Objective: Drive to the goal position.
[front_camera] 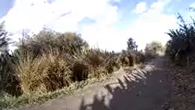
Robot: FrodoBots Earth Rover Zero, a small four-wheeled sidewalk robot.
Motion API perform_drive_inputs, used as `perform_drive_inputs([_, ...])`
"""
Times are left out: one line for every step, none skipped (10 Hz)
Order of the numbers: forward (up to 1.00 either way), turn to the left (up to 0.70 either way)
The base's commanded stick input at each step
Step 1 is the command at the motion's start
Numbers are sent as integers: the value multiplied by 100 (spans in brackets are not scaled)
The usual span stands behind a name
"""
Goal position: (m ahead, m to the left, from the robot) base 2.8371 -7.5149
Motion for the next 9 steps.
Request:
perform_drive_inputs([0, 70])
perform_drive_inputs([0, 70])
perform_drive_inputs([0, 70])
perform_drive_inputs([0, 70])
perform_drive_inputs([0, 70])
perform_drive_inputs([0, 70])
perform_drive_inputs([0, 70])
perform_drive_inputs([0, 70])
perform_drive_inputs([0, 70])
